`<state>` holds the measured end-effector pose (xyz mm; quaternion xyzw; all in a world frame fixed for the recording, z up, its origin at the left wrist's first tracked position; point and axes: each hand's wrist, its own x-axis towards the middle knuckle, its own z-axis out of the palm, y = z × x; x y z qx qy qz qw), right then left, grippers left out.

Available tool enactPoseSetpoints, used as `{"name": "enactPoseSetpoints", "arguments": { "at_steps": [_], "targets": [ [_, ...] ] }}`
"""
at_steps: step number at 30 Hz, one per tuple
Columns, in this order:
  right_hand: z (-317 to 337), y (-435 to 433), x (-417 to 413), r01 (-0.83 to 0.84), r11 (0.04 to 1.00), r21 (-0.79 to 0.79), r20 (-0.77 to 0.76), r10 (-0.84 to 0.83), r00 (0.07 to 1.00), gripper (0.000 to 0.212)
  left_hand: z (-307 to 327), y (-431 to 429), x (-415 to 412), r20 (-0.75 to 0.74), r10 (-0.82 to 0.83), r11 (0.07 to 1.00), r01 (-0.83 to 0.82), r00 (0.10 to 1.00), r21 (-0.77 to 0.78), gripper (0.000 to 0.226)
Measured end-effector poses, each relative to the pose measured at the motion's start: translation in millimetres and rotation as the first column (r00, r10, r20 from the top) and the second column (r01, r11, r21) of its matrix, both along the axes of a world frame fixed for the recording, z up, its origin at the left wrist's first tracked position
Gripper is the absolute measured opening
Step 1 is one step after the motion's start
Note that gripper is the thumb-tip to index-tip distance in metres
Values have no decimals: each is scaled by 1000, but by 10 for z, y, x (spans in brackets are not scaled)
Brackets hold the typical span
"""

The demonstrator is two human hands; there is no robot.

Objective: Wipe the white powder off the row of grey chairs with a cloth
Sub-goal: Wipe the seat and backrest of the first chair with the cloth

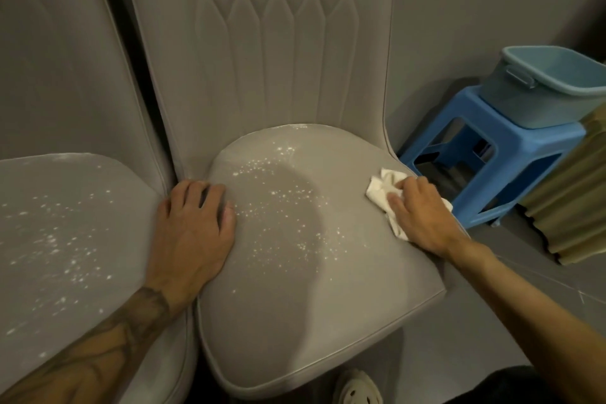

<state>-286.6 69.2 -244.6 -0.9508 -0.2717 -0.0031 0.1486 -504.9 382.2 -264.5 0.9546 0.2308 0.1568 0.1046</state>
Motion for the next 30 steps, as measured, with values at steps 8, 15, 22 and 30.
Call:
{"name": "enactPoseSetpoints", "arguments": {
  "at_steps": [8, 15, 22, 30],
  "targets": [
    [116, -143, -224, -140, 990, 1, -29, 140, 990, 26, -2, 1, -8, 2, -11, 1000, 11, 1000, -8, 45],
    [50, 44, -961, -262, 961, 90, 2, 263, 965, 23, -2, -2, -6, 6, -6, 1000, 6, 1000, 1, 45],
    [46, 97, -492, -88, 995, 56, 24, 87, 996, 27, -3, -9, -8, 10, -1, 1000, 1, 1000, -4, 44],
    [71, 1, -846, -366, 929, 50, 8, 366, 931, 24, 1, -13, -17, 7, -3, 1000, 3, 1000, -11, 46]
  ]
}}
